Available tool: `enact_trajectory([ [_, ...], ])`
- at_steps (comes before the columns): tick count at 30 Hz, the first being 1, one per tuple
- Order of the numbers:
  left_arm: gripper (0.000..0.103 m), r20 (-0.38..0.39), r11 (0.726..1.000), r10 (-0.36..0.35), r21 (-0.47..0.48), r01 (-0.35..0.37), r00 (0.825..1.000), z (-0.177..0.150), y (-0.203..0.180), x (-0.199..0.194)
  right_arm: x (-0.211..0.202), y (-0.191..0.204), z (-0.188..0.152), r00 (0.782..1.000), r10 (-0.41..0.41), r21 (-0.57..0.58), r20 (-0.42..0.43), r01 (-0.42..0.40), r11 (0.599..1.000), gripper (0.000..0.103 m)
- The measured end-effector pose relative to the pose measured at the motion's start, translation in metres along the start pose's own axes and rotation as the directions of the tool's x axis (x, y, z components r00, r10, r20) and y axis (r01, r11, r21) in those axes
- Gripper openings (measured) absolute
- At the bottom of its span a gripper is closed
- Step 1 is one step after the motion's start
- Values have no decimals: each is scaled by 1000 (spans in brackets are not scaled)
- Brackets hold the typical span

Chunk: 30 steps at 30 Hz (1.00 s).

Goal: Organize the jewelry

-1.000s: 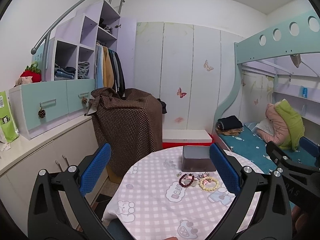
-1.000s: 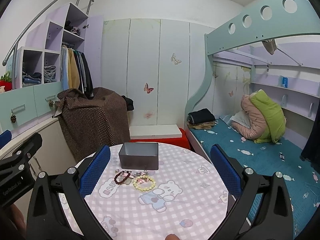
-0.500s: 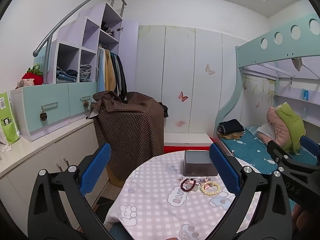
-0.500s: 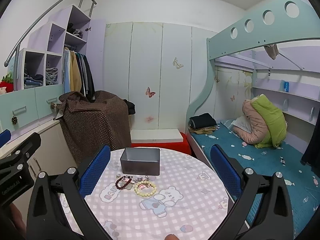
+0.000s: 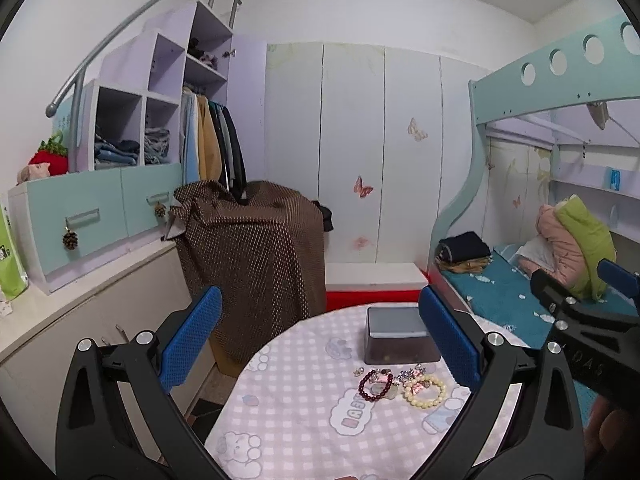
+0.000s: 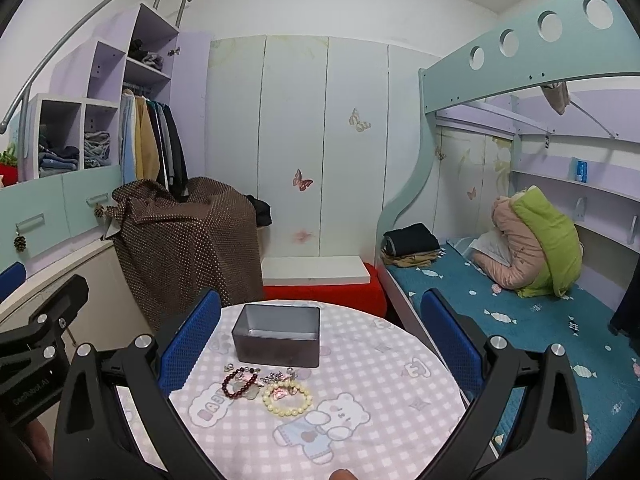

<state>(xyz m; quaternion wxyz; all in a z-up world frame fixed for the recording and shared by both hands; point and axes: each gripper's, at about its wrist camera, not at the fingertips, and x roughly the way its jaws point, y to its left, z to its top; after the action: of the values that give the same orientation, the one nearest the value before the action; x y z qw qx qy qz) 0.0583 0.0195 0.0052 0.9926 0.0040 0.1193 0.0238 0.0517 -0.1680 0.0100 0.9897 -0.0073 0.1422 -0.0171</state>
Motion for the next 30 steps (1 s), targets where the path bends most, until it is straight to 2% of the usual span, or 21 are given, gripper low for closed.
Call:
enact_trajectory([
  [4,98,-99,1000,6,22,-4,995,-17,0,34,33,-4,-14,994,4,-13,-107,-5,1000,97],
  [8,98,-238,1000,2,17,2,971,-42,1,78,71,-9,-36,973,1,-23,-233,-7,1000,97],
  [12,98,-318,999,-10,39,24,948,-65,-5,111,103,-8,-57,943,6,-42,-332,-21,999,97],
  [14,98,-365,998,-20,42,39,931,-76,-9,128,117,-4,-68,926,24,-43,-378,-43,998,97],
  [22,98,-486,994,-50,62,91,872,-116,-18,177,156,7,-101,858,83,-76,-507,-140,987,97],
  [26,98,-545,991,-62,65,116,836,-134,-20,197,172,13,-115,822,111,-85,-559,-190,978,96],
  [30,98,-573,989,-64,70,126,817,-146,-16,207,182,19,-123,801,130,-106,-584,-234,966,96],
])
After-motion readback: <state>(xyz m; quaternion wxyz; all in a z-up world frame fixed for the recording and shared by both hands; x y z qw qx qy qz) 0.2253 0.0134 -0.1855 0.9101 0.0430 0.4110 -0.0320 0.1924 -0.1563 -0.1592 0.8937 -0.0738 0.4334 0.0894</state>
